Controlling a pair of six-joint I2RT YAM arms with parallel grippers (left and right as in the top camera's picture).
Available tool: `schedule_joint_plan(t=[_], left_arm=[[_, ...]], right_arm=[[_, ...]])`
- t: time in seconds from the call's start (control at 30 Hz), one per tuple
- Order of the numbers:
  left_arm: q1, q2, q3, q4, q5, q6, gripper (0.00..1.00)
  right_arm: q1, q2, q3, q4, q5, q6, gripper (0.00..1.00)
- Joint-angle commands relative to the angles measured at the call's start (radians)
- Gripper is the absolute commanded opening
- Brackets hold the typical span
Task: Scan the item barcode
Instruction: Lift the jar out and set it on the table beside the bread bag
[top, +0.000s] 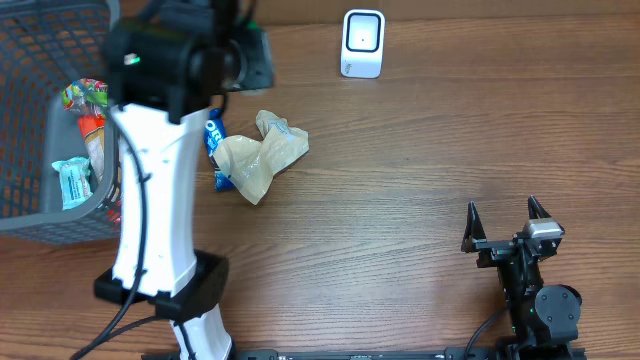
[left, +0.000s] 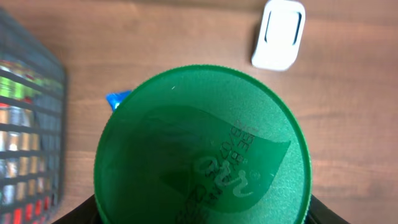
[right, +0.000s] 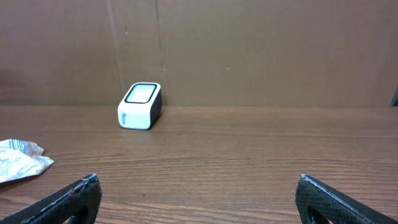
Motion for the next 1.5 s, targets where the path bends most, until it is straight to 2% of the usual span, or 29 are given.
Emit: schedule_joint_plan(t=[0.0, 0.37, 0.53, 0.73, 1.07, 1.47], left_arm=[[-0.036, 0.064, -0.03, -0.01, -0.003, -0.034, 0.52], [-0.1, 0.256, -0.06, -0.017, 0.0, -0.042, 0.52], [-0.115, 0.303, -0.147, -0.014, 0.001, -0.049, 0.52], [-0.122, 0.312, -0.293, 0.026, -0.002, -0.064, 0.52], [-0.122, 0.312, -0.565, 0.203, -0.003, -0.064, 0.52], [-0.129, 0.312, -0.61, 0.183, 0.0, -0.056, 0.55]], right_arm=[[-0.001, -0.006, -0.01, 0.004, 0.006, -0.007, 1.0], [-0.002, -0.006, -0.01, 0.004, 0.006, -0.007, 1.0], [-0.001, -0.006, -0.01, 0.004, 0.006, -0.007, 1.0], [-0.001, -0.006, -0.01, 0.004, 0.005, -0.007, 1.0], [-0.002, -0.006, -0.01, 0.004, 0.006, -0.007, 1.0], [-0.002, -0.006, -0.01, 0.004, 0.006, -0.007, 1.0]])
